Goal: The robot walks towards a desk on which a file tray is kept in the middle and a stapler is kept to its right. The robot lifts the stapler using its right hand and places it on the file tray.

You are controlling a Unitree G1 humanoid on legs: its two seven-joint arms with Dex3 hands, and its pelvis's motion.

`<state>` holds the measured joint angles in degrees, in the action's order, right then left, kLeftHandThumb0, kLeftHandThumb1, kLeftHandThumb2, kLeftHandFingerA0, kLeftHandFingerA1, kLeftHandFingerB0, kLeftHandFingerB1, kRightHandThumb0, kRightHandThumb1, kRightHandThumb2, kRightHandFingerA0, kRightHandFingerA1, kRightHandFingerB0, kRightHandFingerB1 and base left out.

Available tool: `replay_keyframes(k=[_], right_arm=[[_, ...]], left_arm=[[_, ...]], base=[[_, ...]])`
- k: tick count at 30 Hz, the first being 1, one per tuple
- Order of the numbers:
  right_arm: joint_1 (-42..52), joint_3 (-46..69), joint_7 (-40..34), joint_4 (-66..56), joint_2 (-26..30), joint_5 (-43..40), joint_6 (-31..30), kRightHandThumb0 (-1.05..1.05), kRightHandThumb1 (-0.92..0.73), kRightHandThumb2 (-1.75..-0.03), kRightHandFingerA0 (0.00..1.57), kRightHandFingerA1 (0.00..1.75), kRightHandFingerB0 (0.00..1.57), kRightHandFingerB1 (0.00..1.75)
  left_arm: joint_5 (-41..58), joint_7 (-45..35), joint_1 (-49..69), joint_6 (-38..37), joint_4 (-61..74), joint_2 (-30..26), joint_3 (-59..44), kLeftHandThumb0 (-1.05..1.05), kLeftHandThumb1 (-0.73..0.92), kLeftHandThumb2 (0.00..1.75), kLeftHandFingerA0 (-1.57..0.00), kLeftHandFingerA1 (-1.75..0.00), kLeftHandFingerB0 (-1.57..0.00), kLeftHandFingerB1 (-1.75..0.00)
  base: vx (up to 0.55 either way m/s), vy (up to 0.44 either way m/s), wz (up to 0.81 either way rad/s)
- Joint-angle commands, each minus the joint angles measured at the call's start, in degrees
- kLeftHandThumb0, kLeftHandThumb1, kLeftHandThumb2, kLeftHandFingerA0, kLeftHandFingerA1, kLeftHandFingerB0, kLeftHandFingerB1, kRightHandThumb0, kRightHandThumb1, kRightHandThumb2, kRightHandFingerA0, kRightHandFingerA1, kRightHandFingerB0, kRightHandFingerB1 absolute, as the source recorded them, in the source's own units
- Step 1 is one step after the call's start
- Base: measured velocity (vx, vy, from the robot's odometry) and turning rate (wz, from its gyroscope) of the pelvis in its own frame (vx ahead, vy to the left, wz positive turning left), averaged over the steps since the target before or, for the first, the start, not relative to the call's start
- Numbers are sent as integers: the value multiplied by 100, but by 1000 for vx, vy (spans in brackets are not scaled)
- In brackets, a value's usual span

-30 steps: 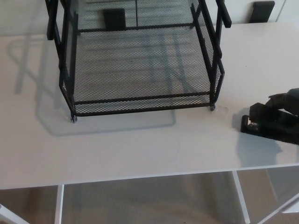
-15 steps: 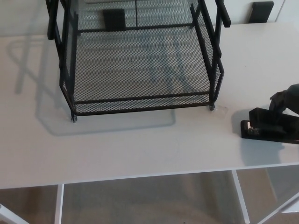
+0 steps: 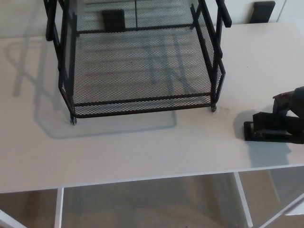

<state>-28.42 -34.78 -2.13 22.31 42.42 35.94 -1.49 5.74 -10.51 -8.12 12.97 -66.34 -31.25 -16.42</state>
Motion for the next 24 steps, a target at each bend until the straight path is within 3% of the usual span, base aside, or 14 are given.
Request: replay_keyframes(k=[1, 3, 5, 7, 9, 11, 12, 13, 14, 16, 18, 21, 22, 24], right_arm=[[564, 1300, -3320, 109, 32, 359, 639, -23, -51, -99, 122, 135, 93, 113], [551, 1379, -3294, 55, 59, 362, 611, -21, -50, -98, 120, 136, 94, 116], [503, 1579, -3344, -66, 133, 343, 651, -16, -48, -100, 120, 135, 95, 118], [437, 1763, -3344, -142, 188, 295, 703, -18, -50, -101, 117, 135, 93, 118], [338, 2012, -3182, -348, 319, 208, 756, -14, -48, -104, 121, 138, 95, 122], [290, 2260, -2984, -542, 382, 73, 795, -14, -50, -105, 122, 139, 95, 123], [245, 2429, -2891, -692, 433, 39, 774, -9, -55, -98, 90, 175, 71, 158], [204, 2563, -2879, -789, 451, 36, 797, -13, -49, -106, 124, 139, 97, 124], [178, 2636, -2872, -828, 452, 37, 824, -9, -52, -104, 93, 173, 76, 152], [105, 2845, -2714, -992, 508, 12, 874, -14, -46, -107, 124, 139, 99, 124], [66, 2972, -2625, -1141, 522, 79, 861, -11, -49, -99, 89, 173, 74, 157], [-237, 3034, -2743, -1205, 581, 333, 1029, -12, -46, -107, 93, 173, 81, 158], [-305, 3045, -2688, -1240, 603, 371, 1037, -13, -48, -108, 93, 175, 80, 158], [-464, 3091, -2429, -1400, 616, 406, 1010, -15, -48, -109, 95, 175, 81, 156]], left_arm=[[-109, -6, 83, -167, -74, -76, 99, -85, 67, 115, -29, -74, -15, -64], [-58, -5, 82, -135, -73, -67, 56, -84, 92, 65, -18, -79, -12, -67], [-36, -13, 93, -201, -119, -62, 32, -89, 67, 115, -28, -74, -14, -64], [-34, 19, 81, -157, -112, -62, 28, -84, 92, 67, -19, -79, -14, -67], [-86, 36, 69, -113, -110, -76, 82, -89, 69, 116, -27, -73, -13, -63], [-103, 1, 89, -131, -112, -84, 103, -84, 92, 71, -20, -76, -14, -65], [-142, -4, 97, -230, -185, -83, 136, -89, 70, 116, -30, -74, -15, -64], [-131, 16, 73, -203, -236, -85, 123, -86, 92, 67, -20, -77, -14, -66], [-120, 24, 64, -181, -245, -87, 112, -90, 69, 116, -29, -74, -14, -64], [-107, 3, 86, -138, -205, -96, 115, -85, 92, 71, -21, -78, -14, -67], [-95, 17, 109, -126, -186, -95, 108, -86, 92, 70, -20, -76, -15, -66], [-22, 30, 119, -145, -239, -88, 33, -90, 69, 116, -27, -73, -13, -63], [-39, 33, 115, -145, -242, -92, 51, -86, 92, 70, -19, -75, -14, -65], [-78, 4, 154, -170, -225, -106, 95, -88, 70, 116, -29, -73, -13, -62]], base=[[0, 0, 0], [0, 0, 0], [0, 0, 0], [0, 0, 0], [0, 0, 0], [0, 0, 0], [0, 0, 0], [0, 0, 0], [0, 0, 0], [0, 0, 0], [0, 0, 0], [0, 0, 0], [0, 0, 0], [0, 0, 0]])
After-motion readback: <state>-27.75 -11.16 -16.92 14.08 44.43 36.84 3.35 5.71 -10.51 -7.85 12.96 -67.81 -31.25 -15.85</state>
